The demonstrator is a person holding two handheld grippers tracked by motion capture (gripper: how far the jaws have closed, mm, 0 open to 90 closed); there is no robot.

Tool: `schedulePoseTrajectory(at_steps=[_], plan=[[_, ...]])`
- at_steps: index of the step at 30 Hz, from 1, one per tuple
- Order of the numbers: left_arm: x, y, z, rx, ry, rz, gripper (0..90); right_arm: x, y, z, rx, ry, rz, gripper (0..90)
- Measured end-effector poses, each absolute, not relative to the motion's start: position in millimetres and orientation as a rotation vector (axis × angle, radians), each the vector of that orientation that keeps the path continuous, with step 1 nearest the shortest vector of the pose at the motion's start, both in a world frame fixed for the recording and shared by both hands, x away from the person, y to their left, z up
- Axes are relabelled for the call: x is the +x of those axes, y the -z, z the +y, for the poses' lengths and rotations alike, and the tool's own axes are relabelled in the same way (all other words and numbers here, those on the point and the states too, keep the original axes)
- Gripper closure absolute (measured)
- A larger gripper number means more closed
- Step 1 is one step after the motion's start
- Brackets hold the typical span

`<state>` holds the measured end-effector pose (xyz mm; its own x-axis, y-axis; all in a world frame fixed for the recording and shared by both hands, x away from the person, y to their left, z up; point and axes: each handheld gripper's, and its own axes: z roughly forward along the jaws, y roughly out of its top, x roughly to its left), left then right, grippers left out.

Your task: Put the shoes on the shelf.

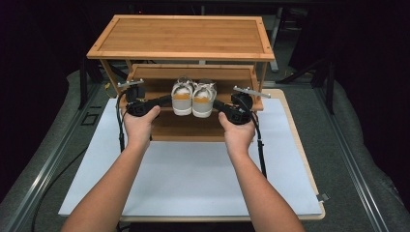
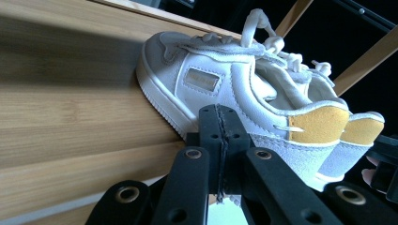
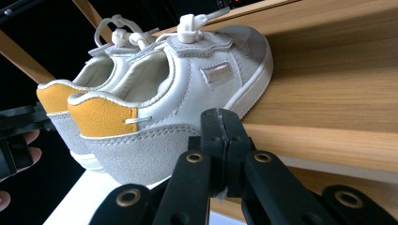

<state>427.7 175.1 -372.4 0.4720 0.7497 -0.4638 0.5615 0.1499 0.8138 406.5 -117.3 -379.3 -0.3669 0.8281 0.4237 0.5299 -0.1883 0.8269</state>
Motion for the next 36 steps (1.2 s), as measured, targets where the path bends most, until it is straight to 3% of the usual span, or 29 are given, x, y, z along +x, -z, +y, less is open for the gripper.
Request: schedulePoseTrajectory(at_steps=[35, 36], plan=[[484.2, 372.1, 171.6, 1.572, -0.236, 1.22, 89.9, 461.0, 376.1, -107.7, 1.559, -1.457, 1.793, 90.0], [485.2, 372.1, 166.5, 1.503, -0.233, 1.26, 89.9, 461.9, 376.2, -107.3, 1.566, -1.447, 1.783, 90.0]])
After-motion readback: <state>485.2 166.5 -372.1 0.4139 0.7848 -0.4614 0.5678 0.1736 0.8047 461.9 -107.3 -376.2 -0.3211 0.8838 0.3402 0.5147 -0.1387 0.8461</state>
